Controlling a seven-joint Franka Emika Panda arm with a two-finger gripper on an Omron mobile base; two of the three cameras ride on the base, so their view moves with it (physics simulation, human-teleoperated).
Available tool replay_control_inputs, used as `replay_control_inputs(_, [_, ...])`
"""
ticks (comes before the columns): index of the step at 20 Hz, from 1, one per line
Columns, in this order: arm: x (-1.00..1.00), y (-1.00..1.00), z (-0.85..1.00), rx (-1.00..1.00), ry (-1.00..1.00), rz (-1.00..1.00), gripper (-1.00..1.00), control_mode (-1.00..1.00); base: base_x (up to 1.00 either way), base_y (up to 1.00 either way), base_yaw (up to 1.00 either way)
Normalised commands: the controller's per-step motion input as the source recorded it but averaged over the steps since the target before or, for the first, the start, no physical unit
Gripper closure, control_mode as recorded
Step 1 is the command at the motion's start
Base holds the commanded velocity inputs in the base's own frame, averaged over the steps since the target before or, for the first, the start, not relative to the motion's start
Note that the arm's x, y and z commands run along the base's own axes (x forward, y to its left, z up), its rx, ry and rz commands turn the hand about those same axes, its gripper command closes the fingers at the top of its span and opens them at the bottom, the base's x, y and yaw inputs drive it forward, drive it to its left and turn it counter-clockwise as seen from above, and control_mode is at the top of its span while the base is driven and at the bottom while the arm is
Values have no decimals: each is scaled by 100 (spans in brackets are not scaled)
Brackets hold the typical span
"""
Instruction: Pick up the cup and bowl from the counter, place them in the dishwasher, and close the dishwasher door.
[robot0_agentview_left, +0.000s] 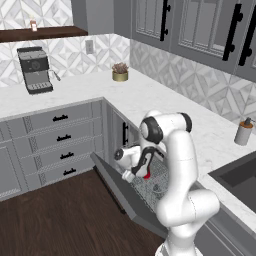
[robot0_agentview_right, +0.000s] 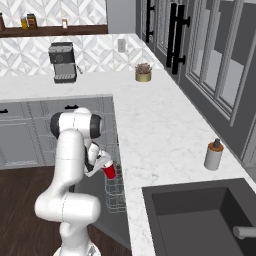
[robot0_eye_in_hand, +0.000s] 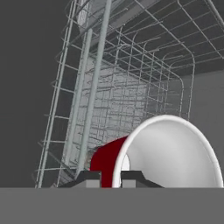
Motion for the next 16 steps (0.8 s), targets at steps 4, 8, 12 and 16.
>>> replay_control_inputs(4, [26, -4, -52, 0, 4, 2, 100, -100, 0, 0, 0])
replay_control_inputs(8, [18, -17, -59, 0, 2, 6, 100, -100, 0, 0, 0])
replay_control_inputs(12, [10, -26, -25, 0, 0, 9, 100, -100, 0, 0, 0])
replay_control_inputs(16, [-2, -21, 11, 0, -16, 7, 100, -100, 0, 0, 0])
